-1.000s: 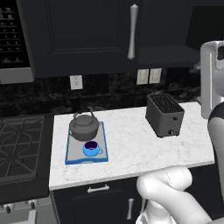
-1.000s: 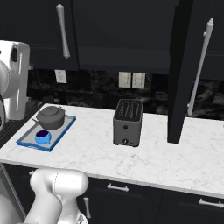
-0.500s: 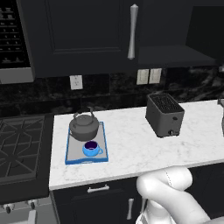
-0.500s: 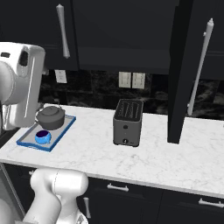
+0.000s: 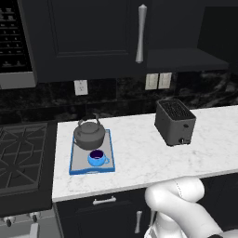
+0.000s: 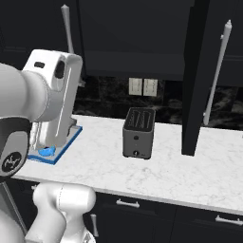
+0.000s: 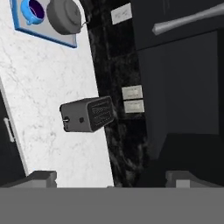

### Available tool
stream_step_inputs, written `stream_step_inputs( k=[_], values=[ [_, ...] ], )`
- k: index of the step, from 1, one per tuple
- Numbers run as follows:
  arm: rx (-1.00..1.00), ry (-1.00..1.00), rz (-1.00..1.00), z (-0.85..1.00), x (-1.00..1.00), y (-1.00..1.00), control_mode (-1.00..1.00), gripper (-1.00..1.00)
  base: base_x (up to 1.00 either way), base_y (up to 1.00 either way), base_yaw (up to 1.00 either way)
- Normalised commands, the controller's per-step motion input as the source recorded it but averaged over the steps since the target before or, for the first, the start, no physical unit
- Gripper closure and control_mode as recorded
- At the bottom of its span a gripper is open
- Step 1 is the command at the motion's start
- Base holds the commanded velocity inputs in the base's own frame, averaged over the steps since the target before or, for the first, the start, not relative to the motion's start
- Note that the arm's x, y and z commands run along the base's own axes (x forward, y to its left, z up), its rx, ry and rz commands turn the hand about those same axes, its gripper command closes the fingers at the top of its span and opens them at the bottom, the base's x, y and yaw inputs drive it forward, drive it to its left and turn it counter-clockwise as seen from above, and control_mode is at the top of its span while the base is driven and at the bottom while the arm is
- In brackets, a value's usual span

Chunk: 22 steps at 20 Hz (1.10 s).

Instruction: Pick the kettle from the counter and place it on the tray. Then pick the mug from the cabinet and place it on the tray. Then close the cabinet doors.

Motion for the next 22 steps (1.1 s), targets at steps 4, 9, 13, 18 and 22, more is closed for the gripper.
stream_step_inputs(
  k=[4,9,13,18,22],
  values=[
    [0.0,0.0,-0.07,0.0,-0.14,-0.85,-1.0,-1.0,0.0,0.0,0.0],
    [0.0,0.05,-0.41,0.0,-0.1,-0.79,-1.0,-1.0,0.0,0.0,0.0],
    [0.0,0.07,-0.54,0.0,-0.15,-0.75,-1.0,-1.0,0.0,0.0,0.0],
    [-0.02,-0.02,-0.28,-0.05,-0.55,-0.65,-1.0,-1.0,0.0,0.0,0.0],
    [-0.07,-0.04,-0.14,-0.03,-0.42,-0.71,-1.0,-1.0,0.0,0.0,0.0]
  ],
)
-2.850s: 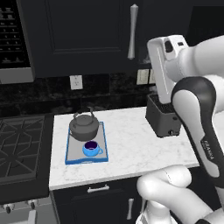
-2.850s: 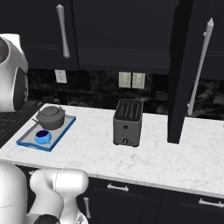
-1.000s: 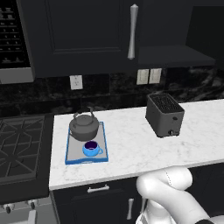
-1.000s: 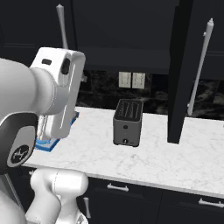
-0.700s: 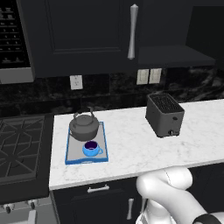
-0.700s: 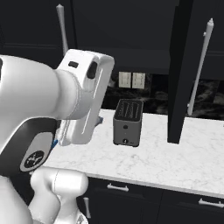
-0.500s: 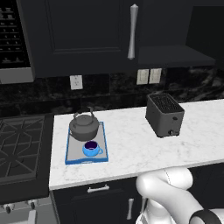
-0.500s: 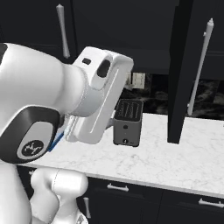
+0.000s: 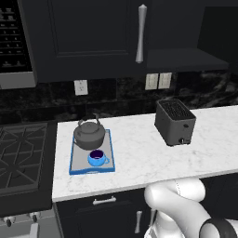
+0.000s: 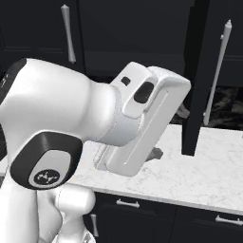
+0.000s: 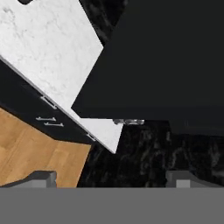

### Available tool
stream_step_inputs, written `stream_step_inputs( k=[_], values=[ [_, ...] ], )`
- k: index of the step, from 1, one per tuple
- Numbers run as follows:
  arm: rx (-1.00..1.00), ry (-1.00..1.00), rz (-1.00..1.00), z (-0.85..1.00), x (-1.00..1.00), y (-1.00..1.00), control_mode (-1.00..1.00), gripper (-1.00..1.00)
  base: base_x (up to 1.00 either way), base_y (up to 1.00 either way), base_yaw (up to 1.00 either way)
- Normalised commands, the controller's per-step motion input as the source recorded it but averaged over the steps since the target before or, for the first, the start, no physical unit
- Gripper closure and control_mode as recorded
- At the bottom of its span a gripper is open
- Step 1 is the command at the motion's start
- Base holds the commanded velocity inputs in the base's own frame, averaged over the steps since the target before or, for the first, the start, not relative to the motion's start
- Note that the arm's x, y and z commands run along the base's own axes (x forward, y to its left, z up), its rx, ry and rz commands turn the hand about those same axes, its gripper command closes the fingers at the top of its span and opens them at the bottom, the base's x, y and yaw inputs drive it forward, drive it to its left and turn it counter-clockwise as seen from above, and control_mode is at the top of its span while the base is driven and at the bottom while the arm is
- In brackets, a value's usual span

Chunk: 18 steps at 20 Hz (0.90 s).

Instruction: Pick the kettle from the counter and place it on the tray. Then pick the mug from the cabinet and place it on the tray. Then close the cabinet doors.

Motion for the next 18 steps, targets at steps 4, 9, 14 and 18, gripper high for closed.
stream_step_inputs(
  k=[4,9,14,18],
  values=[
    [-0.07,0.0,-0.12,0.0,-0.17,-0.71,-1.0,-1.0,0.0,0.0,0.0],
    [-0.07,0.0,-0.05,0.0,0.0,-0.66,-1.0,-1.0,0.0,0.0,0.0],
    [-0.13,0.03,0.0,-0.06,0.14,-0.42,-1.0,-1.0,0.0,0.0,0.0],
    [-0.09,0.06,0.03,-0.06,0.47,-0.01,-1.0,-1.0,0.0,0.0,0.0]
  ],
)
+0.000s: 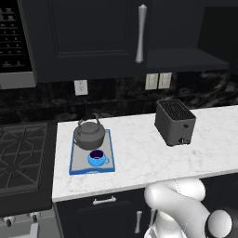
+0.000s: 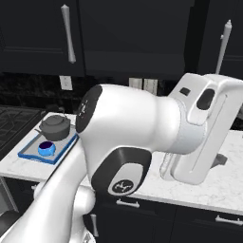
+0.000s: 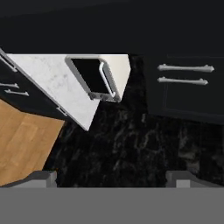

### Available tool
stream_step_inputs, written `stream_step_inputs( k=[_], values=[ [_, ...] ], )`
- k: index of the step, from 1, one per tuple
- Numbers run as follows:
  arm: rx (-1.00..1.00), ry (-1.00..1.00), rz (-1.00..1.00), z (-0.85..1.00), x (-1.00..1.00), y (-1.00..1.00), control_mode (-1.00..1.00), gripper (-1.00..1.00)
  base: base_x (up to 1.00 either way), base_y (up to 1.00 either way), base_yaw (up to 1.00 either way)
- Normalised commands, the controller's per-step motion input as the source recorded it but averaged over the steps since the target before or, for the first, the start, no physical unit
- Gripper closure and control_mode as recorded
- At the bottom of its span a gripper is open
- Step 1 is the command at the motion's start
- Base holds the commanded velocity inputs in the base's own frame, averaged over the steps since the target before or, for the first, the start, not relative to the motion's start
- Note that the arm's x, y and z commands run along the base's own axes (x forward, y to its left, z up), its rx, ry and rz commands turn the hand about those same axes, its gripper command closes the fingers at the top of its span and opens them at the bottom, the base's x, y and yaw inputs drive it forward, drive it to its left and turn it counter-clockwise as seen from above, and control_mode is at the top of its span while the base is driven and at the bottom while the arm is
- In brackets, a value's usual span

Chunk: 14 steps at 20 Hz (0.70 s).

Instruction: Pick the kettle from the counter and place it on the tray. Then pick the mug from the cabinet and place it on the tray. Then close the cabinet doors.

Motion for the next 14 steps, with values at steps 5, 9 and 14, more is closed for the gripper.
stream_step_inputs(
  k=[5,9,14],
  values=[
    [-0.07,0.03,0.09,-0.03,0.53,0.02,-1.0,-1.0,0.0,0.0,0.0],
    [-0.09,0.0,0.13,0.0,0.37,0.13,-1.0,-1.0,0.0,0.0,0.0],
    [-0.14,0.0,0.19,0.0,0.17,0.35,-1.0,-1.0,0.0,0.0,0.0]
  ],
)
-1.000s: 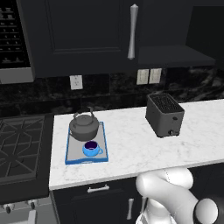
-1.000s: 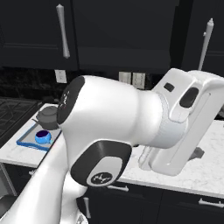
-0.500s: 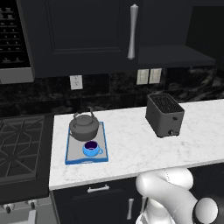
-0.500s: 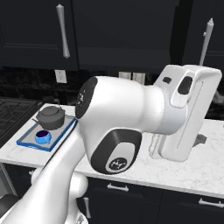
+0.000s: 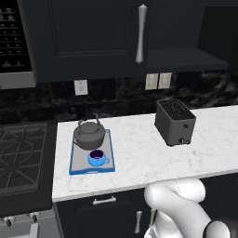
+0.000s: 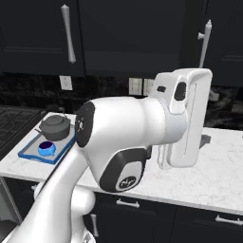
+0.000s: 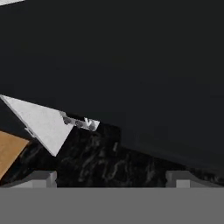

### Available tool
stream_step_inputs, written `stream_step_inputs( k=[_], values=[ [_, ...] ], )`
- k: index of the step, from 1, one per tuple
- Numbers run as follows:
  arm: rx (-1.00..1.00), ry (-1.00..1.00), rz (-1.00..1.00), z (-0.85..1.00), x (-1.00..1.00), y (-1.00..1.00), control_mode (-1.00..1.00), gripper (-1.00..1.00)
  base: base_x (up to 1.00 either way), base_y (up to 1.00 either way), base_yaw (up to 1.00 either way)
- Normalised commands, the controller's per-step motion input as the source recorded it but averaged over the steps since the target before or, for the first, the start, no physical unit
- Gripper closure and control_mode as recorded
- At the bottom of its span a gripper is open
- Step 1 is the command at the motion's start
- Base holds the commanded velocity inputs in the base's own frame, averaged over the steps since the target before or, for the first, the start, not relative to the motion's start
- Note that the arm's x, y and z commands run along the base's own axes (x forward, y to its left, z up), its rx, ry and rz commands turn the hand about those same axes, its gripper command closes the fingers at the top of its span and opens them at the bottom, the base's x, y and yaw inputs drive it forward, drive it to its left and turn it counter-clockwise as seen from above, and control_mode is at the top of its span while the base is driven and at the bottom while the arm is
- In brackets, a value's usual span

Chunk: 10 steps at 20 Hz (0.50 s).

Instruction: Pick the kettle from the counter and place it on the tray. Then pick the mug from the cabinet and place it on the tray. Then close the cabinet doors.

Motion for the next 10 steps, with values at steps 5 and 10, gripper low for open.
stream_step_inputs(
  k=[5,10],
  values=[
    [-0.14,0.0,0.2,0.0,0.1,0.41,-1.0,-1.0,0.0,0.0,0.0],
    [-0.1,0.0,0.26,0.04,0.22,0.44,-1.0,-1.0,0.0,0.0,0.0]
  ],
)
